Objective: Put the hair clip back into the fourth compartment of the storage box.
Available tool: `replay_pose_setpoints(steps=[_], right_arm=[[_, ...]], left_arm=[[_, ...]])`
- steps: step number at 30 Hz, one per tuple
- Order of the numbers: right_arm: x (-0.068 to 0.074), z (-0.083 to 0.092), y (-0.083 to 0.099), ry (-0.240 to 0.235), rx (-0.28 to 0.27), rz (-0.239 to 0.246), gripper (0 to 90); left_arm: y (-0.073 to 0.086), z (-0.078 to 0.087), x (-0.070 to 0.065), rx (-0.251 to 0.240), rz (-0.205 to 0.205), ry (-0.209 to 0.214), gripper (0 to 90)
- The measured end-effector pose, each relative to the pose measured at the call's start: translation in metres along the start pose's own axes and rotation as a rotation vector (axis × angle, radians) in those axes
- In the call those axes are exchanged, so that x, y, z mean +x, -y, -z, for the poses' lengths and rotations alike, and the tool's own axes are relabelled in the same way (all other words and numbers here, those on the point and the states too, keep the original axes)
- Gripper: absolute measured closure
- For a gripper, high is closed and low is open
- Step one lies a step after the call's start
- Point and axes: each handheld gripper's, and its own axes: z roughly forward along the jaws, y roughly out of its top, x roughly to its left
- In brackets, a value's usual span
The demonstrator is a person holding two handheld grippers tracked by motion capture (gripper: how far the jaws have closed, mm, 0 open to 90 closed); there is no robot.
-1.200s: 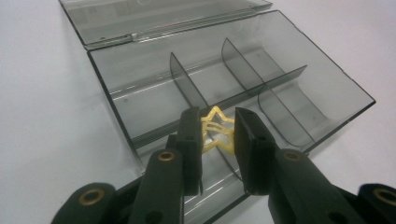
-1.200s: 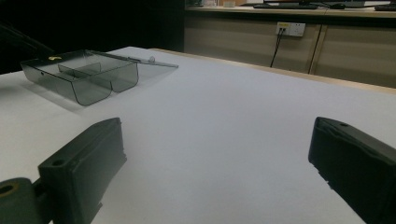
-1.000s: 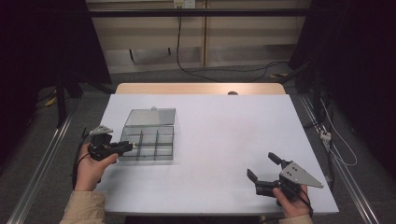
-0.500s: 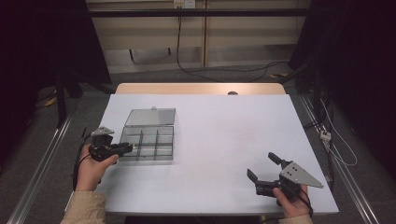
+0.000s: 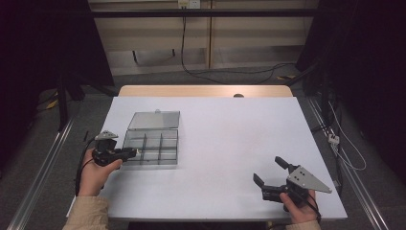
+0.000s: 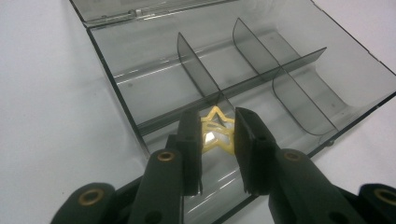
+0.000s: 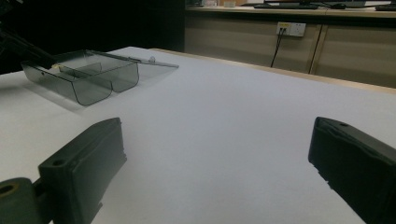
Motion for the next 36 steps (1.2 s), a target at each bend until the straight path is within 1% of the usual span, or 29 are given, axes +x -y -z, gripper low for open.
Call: replay_pose_setpoints(steps=[9, 11, 17, 24, 26, 28, 30, 34, 35, 36], right_arm=[[0.0002, 0.0000, 0.0000, -0.002, -0.001, 0.000, 3.1], [0.0003, 0.0001, -0.0001, -0.002, -0.001, 0.000, 3.1], [0.0001, 0.0001, -0.0001, -0.001, 0.000, 0.000, 3.1], [0.0002, 0.0001, -0.0002, -0.002, -0.002, 0.000, 3.1], [0.0002, 0.0002, -0.0002, -0.001, 0.000, 0.000, 3.1], [0.0004, 0.0003, -0.0003, -0.002, -0.001, 0.000, 3.1], [0.0003, 0.0003, -0.0003, -0.002, -0.001, 0.000, 3.1], [0.0002, -0.0001, -0.0001, -0.003, -0.002, 0.000, 3.1], [0.0002, -0.0002, -0.0001, -0.004, -0.002, 0.000, 3.1], [0.0000, -0.0002, -0.0001, -0.003, -0.001, 0.001, 3.1]], left_arm=[[0.0007, -0.0014, -0.0001, 0.003, -0.001, -0.007, 72.4], [0.0007, -0.0013, 0.0002, 0.008, -0.008, -0.004, 72.3], [0.0008, -0.0018, 0.0001, 0.007, -0.003, -0.003, 71.9], [0.0007, -0.0017, -0.0001, 0.005, -0.008, -0.009, 71.0], [0.0008, -0.0019, -0.0003, 0.006, -0.002, -0.012, 69.6], [0.0003, -0.0011, 0.0001, 0.009, -0.012, -0.013, 68.2], [0.0000, -0.0007, -0.0004, 0.000, -0.007, -0.013, 67.6], [-0.0013, 0.0004, -0.0012, -0.012, 0.006, -0.008, 61.2], [-0.0016, 0.0004, -0.0017, -0.019, 0.008, -0.009, 57.6], [-0.0023, 0.0010, -0.0021, -0.016, 0.002, 0.000, 54.7]])
